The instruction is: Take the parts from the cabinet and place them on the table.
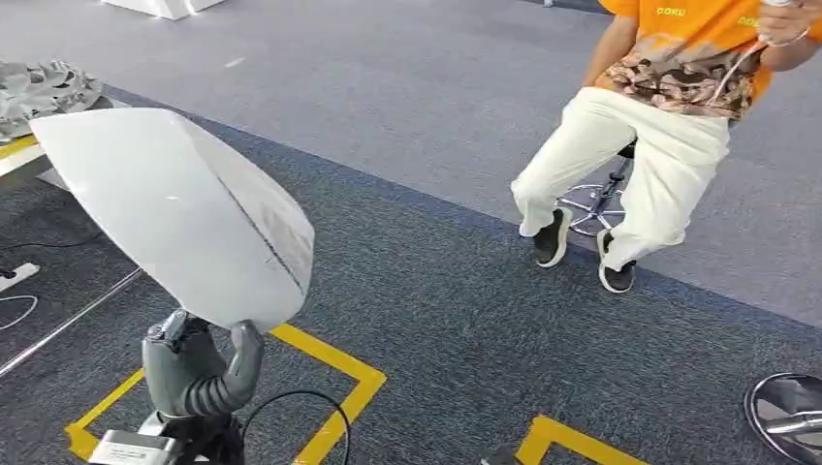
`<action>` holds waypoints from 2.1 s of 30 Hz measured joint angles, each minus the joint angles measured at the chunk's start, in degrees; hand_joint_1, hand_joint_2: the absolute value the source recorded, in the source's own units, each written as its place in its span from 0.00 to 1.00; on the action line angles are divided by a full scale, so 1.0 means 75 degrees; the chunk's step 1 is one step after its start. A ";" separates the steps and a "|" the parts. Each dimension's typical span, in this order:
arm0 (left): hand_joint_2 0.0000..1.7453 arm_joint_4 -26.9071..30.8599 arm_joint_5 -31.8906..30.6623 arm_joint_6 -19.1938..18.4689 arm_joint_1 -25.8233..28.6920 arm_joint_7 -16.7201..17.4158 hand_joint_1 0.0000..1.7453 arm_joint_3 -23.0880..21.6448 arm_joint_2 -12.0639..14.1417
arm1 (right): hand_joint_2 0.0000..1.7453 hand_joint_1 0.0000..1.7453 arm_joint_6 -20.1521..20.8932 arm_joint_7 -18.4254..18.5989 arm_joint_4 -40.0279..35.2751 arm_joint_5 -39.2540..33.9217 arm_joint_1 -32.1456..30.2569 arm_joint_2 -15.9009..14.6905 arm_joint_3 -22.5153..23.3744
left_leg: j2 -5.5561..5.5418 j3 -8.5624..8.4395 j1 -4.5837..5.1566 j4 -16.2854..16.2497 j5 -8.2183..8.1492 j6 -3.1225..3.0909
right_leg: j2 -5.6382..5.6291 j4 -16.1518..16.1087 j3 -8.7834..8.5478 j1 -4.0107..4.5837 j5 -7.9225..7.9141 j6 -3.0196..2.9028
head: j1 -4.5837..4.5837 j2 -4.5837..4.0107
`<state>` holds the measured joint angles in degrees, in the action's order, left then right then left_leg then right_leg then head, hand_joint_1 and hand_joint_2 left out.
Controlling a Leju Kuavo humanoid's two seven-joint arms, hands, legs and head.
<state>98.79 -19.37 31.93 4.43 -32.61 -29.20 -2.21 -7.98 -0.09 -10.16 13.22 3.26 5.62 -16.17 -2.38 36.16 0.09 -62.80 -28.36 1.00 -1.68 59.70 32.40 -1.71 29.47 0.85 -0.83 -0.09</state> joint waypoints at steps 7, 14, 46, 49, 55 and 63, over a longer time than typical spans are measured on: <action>1.00 -0.0023 0.0102 -0.0009 -0.0019 0.0003 1.00 0.0000 0.0000 | 0.00 0.00 0.0029 0.0012 0.0000 0.0000 -0.0002 -0.0003 0.0000 | 0.0347 0.0279 -0.0024 -0.0611 0.0139 -0.0051 | 0.0790 0.0000 -0.0135 0.0082 0.0140 -0.0056 | 0.0003 0.0000; 1.00 -0.0023 0.0102 -0.0015 -0.0069 0.0000 1.00 0.0006 -0.0026 | 0.00 0.00 0.0079 0.0015 -0.0026 0.0029 0.0087 -0.0003 0.0000 | 0.0536 -0.0282 0.0061 0.0580 0.0327 -0.0363 | 0.1084 -0.0102 -0.0281 0.0125 0.0305 0.0211 | 0.0006 0.0000; 1.00 -0.0149 0.0087 -0.0015 -0.0207 -0.0026 1.00 -0.0006 -0.0035 | 0.00 0.00 0.0131 0.0012 -0.0047 0.0108 0.0102 -0.0023 0.0000 | 0.0472 -0.0212 0.0031 0.0588 0.0394 -0.0403 | 0.0500 0.0275 -0.0178 0.0102 0.0567 0.0262 | -0.0009 0.0000; 1.00 -0.0152 0.0090 -0.0017 -0.0197 -0.0023 1.00 -0.0012 -0.0067 | 0.00 0.00 0.0134 0.0026 -0.0047 0.0108 0.0060 -0.0023 0.0000 | 0.0153 -0.0210 0.0020 0.0583 0.0371 -0.0466 | 0.0252 0.1998 0.0787 0.0095 0.1210 0.0295 | -0.0029 0.0000; 1.00 -0.0160 0.0087 0.0044 -0.0126 -0.0023 1.00 0.0003 -0.0064 | 0.00 0.00 0.0149 -0.0070 -0.0047 -0.0128 0.0059 -0.0029 0.0006 | -0.0201 -0.0287 0.0073 0.0488 0.0245 -0.0331 | 0.0100 -0.0040 0.0184 0.0084 -0.0127 0.0288 | -0.0050 0.0000; 1.00 -0.0157 0.0085 0.0079 -0.0094 -0.0023 1.00 -0.0003 -0.0055 | 0.00 0.00 0.0149 -0.0090 -0.0047 -0.0149 0.0050 -0.0029 0.0012 | 0.0200 0.0445 0.0004 -0.1145 -0.0613 -0.0070 | 0.0237 -0.0114 -0.0009 0.0059 -0.0076 -0.0036 | 0.0049 0.0000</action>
<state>97.61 -18.73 32.52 3.73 -32.79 -29.22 -2.62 -6.86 -0.77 -10.51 12.11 3.63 5.40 -16.09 -0.88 39.50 0.13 -71.39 -32.95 0.48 0.10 58.84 32.33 -1.27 28.91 0.58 -0.46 -0.09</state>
